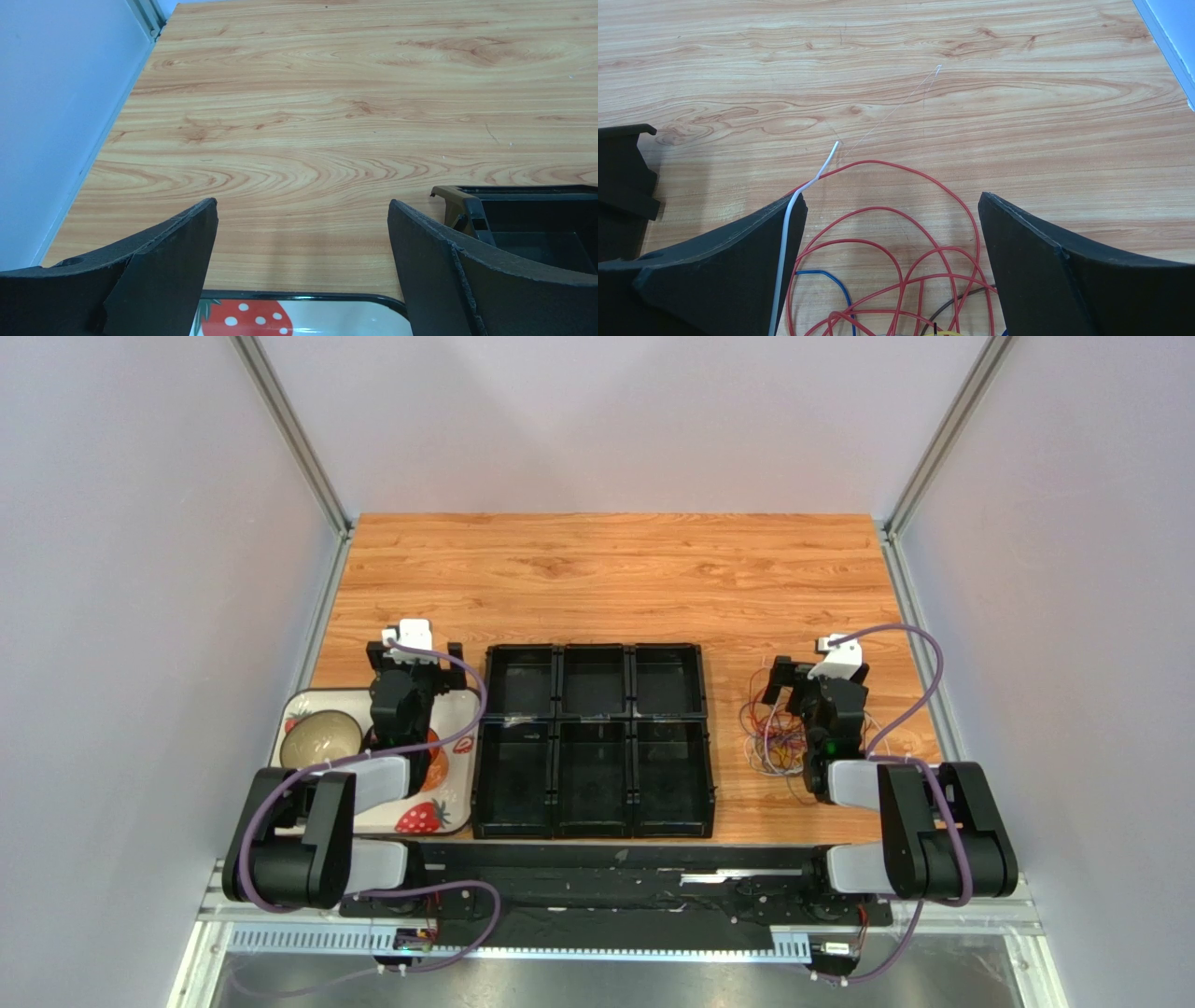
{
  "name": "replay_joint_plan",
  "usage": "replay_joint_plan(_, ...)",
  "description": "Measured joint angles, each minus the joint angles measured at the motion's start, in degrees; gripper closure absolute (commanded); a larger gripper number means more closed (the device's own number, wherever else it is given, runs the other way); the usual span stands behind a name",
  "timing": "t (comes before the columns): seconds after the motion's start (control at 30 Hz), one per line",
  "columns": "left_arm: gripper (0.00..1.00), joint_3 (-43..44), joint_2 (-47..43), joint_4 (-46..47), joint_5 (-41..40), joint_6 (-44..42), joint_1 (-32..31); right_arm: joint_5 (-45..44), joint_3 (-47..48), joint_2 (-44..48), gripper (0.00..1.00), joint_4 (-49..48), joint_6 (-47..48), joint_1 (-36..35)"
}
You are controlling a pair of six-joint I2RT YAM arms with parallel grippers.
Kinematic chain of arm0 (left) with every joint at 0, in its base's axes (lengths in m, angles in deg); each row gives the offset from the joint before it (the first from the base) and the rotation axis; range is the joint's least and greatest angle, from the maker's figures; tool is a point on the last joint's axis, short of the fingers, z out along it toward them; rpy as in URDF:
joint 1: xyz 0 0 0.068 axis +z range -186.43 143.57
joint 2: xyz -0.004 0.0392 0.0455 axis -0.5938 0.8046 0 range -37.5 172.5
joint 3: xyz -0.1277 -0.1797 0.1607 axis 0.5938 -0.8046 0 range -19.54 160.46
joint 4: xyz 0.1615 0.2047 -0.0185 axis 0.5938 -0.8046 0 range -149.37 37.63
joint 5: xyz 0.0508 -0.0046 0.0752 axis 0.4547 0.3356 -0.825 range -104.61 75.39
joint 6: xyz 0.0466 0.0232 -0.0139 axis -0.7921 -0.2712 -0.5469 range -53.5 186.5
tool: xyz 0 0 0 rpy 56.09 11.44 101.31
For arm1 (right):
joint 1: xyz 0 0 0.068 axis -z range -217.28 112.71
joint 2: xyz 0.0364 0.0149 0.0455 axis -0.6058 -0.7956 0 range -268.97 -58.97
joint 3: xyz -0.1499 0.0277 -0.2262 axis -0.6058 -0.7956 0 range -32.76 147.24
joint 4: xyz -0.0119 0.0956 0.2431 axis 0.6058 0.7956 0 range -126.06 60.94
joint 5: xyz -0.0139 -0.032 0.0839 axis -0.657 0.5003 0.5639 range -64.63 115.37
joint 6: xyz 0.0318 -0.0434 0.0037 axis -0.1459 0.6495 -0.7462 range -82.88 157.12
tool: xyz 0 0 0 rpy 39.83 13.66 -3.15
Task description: Untangle the cables
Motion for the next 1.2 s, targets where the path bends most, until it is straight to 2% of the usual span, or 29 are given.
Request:
replay_joint_plan(0.5, 0.01, 0.00, 0.00, 0.00, 0.00, 0.00, 0.00, -0.72, 0.17, 1.55, 0.00, 1.55, 0.00, -0.17)
replay_joint_plan(0.63, 0.01, 0.00, 0.00, 0.00, 0.00, 0.00, 0.00, -2.32, 8.37, 9.81, 0.00, 17.90, -0.39, -0.44)
replay_joint_plan(0.77, 0.01, 0.00, 0.00, 0.00, 0.00, 0.00, 0.00, -0.81, 27.82, 13.92, 0.00, 38.27, -0.72, -0.46)
replay_joint_plan(0.93, 0.01, 0.00, 0.00, 0.00, 0.00, 0.00, 0.00, 3.54, 50.05, 13.27, 0.00, 60.43, -4.39, -0.50)
replay_joint_plan(1.0, 0.01, 0.00, 0.00, 0.00, 0.00, 0.00, 0.00, 2.03, 52.72, 13.05, 0.12, 65.13, -11.28, -0.55)
replay_joint_plan(1.13, 0.01, 0.13, -0.33, -0.90, -1.09, 0.15, 0.00, 5.49, 52.39, 9.49, 0.12, 76.85, -19.67, 2.08)
replay_joint_plan(1.2, 0.01, 1.27, -3.67, -8.31, -1.81, 0.42, 0.02, 5.84, 49.96, 7.43, 0.11, 80.30, -21.97, 2.49)
